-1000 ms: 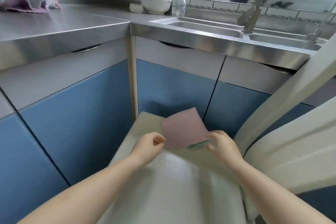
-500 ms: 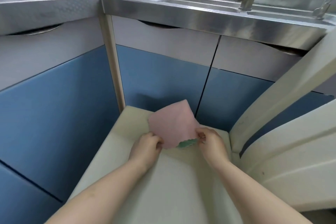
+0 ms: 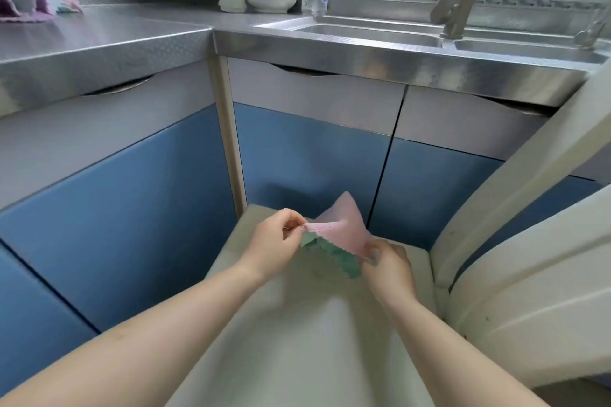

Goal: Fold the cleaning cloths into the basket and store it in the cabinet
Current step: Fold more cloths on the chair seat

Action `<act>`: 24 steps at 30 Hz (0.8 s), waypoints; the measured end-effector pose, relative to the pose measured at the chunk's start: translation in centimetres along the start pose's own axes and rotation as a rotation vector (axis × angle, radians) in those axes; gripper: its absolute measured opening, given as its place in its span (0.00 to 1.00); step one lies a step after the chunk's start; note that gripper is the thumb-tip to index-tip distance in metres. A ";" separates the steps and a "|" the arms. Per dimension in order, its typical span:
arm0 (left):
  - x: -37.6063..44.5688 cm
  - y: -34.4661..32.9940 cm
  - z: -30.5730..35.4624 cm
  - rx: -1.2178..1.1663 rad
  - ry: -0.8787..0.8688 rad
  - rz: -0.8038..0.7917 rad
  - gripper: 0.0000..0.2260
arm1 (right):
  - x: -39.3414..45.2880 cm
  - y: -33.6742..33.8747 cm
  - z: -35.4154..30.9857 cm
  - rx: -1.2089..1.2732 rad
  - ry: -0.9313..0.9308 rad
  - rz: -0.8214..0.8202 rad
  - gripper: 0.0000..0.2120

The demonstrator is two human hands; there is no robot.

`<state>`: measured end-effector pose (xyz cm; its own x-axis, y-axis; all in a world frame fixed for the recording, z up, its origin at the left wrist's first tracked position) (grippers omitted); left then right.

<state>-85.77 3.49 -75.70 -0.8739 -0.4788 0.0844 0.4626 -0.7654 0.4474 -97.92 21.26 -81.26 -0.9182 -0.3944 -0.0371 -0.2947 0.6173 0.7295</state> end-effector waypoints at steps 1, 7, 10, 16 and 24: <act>0.0 0.7 0.7 -0.012 -0.012 0.000 0.05 | -0.1 0.3 -0.2 0.032 -0.039 0.016 0.11; -0.7 5.6 5.4 -0.062 -0.086 0.075 0.03 | -2.5 2.5 -3.6 0.304 0.017 -0.052 0.08; -1.1 6.9 7.6 -0.028 -0.118 0.078 0.02 | -4.2 2.2 -6.5 0.410 0.184 -0.214 0.19; -2.1 7.8 11.6 -0.049 -0.129 0.093 0.04 | -6.3 -0.8 -10.2 0.383 0.189 -0.385 0.58; -3.4 9.4 14.5 -0.129 -0.129 0.130 0.04 | -8.3 0.5 -14.8 0.526 0.246 -0.383 0.55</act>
<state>-80.65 4.15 -58.85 -0.8135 -0.5247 0.2508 0.5809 -0.7534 0.3081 -86.55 14.74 -70.51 -0.6557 -0.7546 -0.0249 -0.7320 0.6273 0.2659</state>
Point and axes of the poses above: each hand's wrist, its own x-axis towards the middle knuckle, its own y-axis out of the back of the hand, z = x × y, the point moved 3 cm from there along x, towards the middle knuckle, and after that the axes turned 4 degrees about -z, right-handed, at the moved point
